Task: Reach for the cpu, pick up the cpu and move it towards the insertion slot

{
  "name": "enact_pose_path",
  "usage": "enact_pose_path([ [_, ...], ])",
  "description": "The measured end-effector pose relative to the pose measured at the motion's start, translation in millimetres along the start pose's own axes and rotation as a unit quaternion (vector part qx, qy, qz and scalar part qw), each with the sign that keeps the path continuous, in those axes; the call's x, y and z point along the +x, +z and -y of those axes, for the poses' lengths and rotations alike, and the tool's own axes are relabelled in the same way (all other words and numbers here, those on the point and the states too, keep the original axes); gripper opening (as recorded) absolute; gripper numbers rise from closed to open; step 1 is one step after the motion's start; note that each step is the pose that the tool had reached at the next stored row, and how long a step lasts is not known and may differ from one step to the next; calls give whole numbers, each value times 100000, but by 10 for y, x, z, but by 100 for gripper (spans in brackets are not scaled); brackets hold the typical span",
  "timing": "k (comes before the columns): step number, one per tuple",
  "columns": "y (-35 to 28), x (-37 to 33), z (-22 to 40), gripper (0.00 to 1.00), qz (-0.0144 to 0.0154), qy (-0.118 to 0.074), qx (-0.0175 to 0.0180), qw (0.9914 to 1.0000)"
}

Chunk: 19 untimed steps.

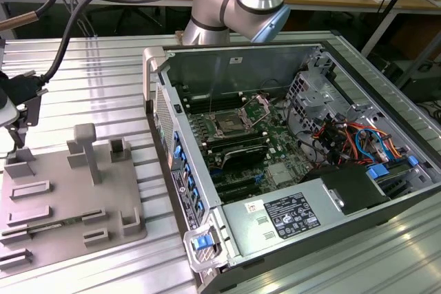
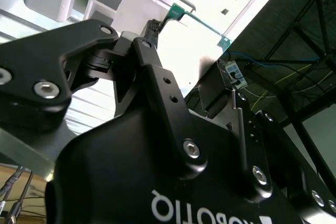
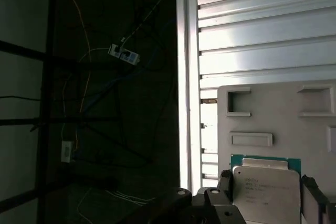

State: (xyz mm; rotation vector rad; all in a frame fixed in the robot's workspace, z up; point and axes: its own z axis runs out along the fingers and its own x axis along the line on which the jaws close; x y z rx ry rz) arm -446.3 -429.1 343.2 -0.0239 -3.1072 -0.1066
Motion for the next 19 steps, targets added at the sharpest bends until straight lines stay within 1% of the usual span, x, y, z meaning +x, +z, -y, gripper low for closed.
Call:
enact_pose_path([
  [4,2,-59,-1,55,-3,10,25,100000],
  [7,-8,-63,-2,55,2,19,73,100000],
  [9,-30,-63,-4,55,37,3,154,100000],
  [10,-74,-63,-7,55,101,-7,160,100000],
  [12,-127,-60,-14,55,162,2,160,100000],
  [14,-197,-59,-23,55,259,-4,161,100000],
  [16,-273,-58,-29,55,274,-9,165,99999],
  [17,-334,-55,-39,55,308,-2,173,99999],
  [18,-359,-56,-58,55,426,-8,375,99998],
  [19,-359,-64,-69,55,427,-8,396,99998],
])
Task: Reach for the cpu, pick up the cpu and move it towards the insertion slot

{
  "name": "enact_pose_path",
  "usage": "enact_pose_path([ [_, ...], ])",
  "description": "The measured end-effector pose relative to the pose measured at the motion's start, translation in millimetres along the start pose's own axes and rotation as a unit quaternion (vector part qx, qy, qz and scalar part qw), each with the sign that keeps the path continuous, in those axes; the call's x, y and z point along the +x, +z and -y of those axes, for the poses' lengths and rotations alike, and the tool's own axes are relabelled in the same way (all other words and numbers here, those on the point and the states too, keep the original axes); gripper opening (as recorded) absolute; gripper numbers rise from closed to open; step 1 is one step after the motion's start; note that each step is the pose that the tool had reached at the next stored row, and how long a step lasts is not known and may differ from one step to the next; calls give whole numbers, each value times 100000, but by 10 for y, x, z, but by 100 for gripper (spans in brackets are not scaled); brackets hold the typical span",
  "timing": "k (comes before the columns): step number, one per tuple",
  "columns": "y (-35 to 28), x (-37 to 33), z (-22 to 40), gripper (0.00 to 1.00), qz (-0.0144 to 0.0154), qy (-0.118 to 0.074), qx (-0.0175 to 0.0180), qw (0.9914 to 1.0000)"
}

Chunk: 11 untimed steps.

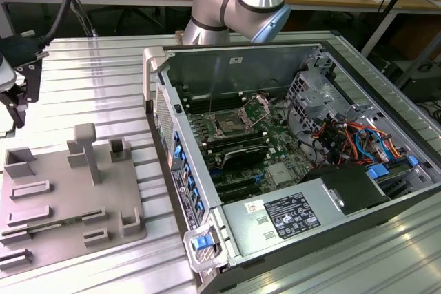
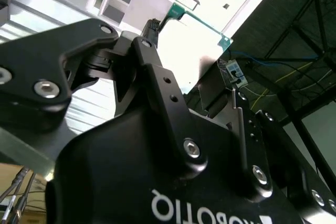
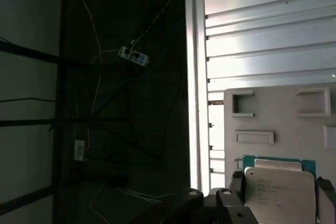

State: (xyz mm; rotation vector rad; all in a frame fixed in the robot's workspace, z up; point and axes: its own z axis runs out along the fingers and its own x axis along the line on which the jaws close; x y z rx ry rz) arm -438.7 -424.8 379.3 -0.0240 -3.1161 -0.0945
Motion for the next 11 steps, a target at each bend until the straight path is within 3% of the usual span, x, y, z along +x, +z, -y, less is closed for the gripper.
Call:
enact_pose_path([
  [3,1,-65,-42,55,4,-14,20,100000],
  [5,0,-149,-52,55,9,0,22,100000],
  [7,0,-179,-61,55,29,17,343,99999],
  [8,-3,-188,-67,55,357,13,1127,99993],
  [11,-76,-188,-91,55,1137,-27,1288,99985],
])
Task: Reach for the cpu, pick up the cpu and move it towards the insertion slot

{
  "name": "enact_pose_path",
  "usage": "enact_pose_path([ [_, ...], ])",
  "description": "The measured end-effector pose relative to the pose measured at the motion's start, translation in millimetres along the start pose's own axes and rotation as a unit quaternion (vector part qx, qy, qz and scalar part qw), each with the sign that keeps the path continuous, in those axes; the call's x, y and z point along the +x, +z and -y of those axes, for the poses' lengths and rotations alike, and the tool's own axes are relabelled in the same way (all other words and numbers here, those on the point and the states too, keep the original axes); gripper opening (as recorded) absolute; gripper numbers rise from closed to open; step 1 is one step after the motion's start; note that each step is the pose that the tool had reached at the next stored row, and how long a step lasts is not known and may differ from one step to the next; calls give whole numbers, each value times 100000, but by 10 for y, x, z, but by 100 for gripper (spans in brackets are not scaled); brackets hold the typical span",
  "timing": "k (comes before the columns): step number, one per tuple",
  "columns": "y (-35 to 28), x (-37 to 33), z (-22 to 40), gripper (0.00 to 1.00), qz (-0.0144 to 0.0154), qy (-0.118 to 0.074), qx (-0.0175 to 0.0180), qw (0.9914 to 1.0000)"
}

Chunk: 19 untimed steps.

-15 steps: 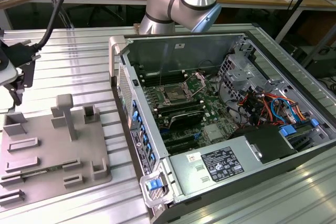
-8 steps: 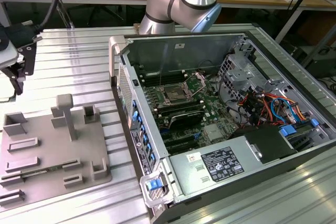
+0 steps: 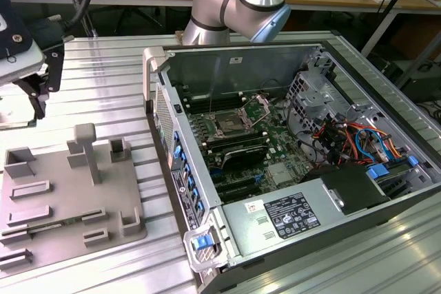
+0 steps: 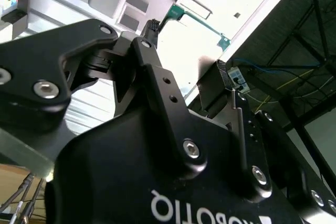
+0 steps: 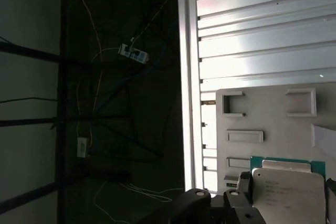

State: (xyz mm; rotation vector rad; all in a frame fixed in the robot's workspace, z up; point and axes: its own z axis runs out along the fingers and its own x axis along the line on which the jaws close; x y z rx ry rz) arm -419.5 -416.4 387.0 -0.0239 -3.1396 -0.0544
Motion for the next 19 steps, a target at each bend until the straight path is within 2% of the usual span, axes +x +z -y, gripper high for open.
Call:
enact_pose_path([
  [1,-4,-3,-5,55,232,-4,-4,100000],
  [3,-4,-39,-22,55,391,-23,-3,99999],
  [6,-3,-118,-33,55,415,-12,-3,99999],
  [8,-4,-216,-39,55,407,6,2,99999],
  [12,-2,-366,-48,55,408,5,-1,99999],
  [19,2,-510,-60,55,407,10,2,99999],
])
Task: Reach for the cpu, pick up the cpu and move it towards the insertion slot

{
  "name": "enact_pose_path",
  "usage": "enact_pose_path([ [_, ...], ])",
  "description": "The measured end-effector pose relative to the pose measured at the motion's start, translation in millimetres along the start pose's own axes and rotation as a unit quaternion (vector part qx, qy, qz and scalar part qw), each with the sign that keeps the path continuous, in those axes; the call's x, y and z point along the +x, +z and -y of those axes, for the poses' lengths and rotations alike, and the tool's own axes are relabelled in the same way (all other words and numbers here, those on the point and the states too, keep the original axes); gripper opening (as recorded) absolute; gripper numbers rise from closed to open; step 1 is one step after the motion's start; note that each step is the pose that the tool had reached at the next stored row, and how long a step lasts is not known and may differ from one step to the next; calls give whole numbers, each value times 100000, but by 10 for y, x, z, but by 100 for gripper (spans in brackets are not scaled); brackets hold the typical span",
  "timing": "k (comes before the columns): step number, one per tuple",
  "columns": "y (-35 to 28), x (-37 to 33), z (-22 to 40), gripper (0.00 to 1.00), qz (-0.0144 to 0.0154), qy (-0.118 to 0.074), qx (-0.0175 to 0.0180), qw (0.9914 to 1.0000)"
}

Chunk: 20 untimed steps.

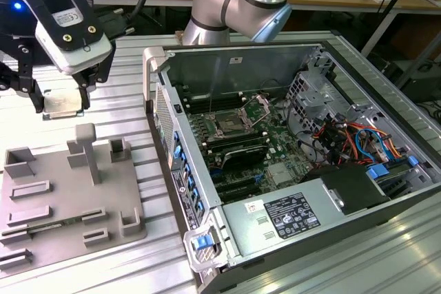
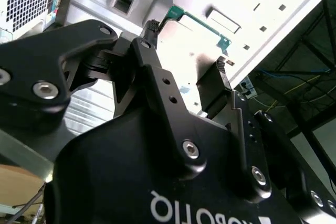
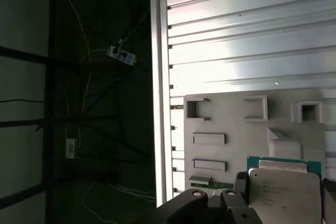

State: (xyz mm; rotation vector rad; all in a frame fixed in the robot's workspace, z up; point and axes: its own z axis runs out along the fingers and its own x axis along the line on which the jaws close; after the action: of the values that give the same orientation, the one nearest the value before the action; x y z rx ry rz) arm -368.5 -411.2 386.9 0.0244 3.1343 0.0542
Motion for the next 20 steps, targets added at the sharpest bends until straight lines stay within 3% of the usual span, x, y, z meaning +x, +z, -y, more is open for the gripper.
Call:
enact_pose_path([
  [8,3,-181,-10,55,3,-2,-3,100000],
  [20,5,-361,-14,55,2,-2,-4,100000],
])
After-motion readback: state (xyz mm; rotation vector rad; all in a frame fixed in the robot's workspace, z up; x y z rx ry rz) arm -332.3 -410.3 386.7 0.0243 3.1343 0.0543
